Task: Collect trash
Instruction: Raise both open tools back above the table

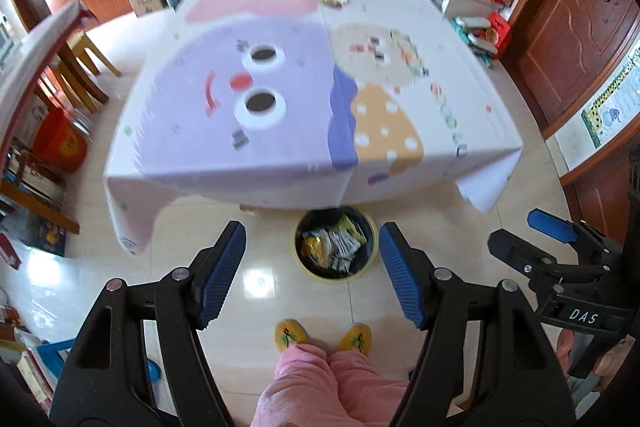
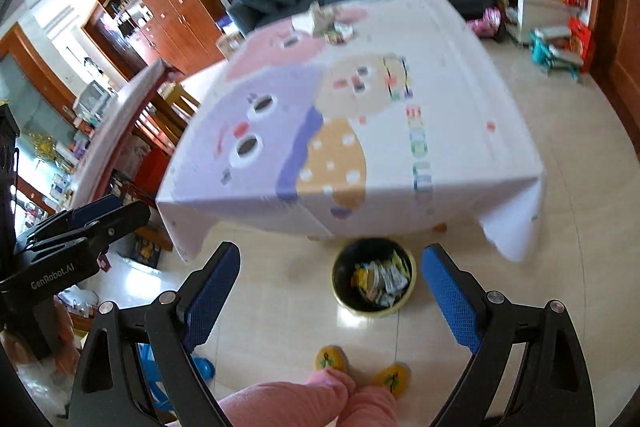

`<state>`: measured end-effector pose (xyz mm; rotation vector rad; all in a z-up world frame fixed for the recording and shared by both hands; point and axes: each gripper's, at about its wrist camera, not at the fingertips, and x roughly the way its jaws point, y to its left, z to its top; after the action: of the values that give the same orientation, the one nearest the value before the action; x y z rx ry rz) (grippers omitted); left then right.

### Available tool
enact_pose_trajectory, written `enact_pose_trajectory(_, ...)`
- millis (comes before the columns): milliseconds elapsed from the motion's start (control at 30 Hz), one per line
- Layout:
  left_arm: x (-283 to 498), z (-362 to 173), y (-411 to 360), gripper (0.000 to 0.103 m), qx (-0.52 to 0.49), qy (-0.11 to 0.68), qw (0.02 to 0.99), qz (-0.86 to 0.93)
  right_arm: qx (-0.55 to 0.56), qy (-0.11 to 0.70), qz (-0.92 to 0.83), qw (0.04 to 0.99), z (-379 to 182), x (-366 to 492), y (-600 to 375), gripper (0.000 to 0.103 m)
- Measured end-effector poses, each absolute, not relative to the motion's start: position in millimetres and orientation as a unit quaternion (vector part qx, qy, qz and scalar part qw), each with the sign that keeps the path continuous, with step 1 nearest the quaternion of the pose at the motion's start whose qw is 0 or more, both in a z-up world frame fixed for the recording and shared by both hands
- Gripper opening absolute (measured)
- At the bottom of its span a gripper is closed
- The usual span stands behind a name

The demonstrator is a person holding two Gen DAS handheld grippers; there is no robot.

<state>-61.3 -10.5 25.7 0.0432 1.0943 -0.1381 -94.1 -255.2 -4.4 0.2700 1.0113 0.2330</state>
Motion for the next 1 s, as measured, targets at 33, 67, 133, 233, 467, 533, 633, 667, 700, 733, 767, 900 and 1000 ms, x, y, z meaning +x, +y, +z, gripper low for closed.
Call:
enact_pose_trajectory(33,-62,36,-11,0.066,0.024,0.513,0.856,-0.063,0.126,0.473,0.112,0.865,3,-93,-255,0.093)
enact_pose_trajectory(67,-62,46,-11,0.066,0.028,0.504,0.861,-0.061,0.123,0.465,0.114,0.87,10,-91,-255,0.093)
enact_pose_trajectory(133,-61,65,-13,0.066,0.035,0.489,0.87,-0.059,0.112,0.453,0.119,0.877,24,-86,-256,0.093)
enact_pose_trajectory(233,-59,94,-16,0.066,0.045,0.462,0.884,-0.056,0.091,0.437,0.13,0.885,42,-78,-255,0.093)
enact_pose_trajectory(467,-52,141,-29,0.067,0.044,0.423,0.903,-0.057,0.05,0.4,0.154,0.902,77,-63,-249,0.093)
enact_pose_trajectory(533,-48,148,-30,0.067,0.039,0.418,0.906,-0.055,0.038,0.392,0.159,0.905,84,-56,-246,0.093)
enact_pose_trajectory(633,-41,156,-32,0.067,0.031,0.412,0.909,-0.055,0.022,0.382,0.16,0.91,91,-42,-242,0.093)
enact_pose_trajectory(667,-38,159,-32,0.067,0.028,0.409,0.91,-0.055,0.021,0.381,0.162,0.91,91,-36,-240,0.093)
enact_pose_trajectory(700,-35,161,-31,0.067,0.027,0.407,0.912,-0.056,0.019,0.382,0.165,0.909,91,-30,-239,0.093)
enact_pose_trajectory(733,-30,163,-32,0.067,0.027,0.404,0.913,-0.056,0.016,0.383,0.166,0.908,89,-22,-237,0.093)
enact_pose_trajectory(767,-24,163,-32,0.067,0.026,0.401,0.914,-0.056,0.014,0.384,0.164,0.908,88,-16,-235,0.092)
enact_pose_trajectory(900,3,159,-30,0.067,0.02,0.393,0.917,-0.059,0.015,0.395,0.165,0.904,75,24,-230,0.086)
enact_pose_trajectory(1000,31,153,-24,0.067,0.013,0.39,0.919,-0.061,0.028,0.404,0.156,0.901,62,67,-226,0.086)
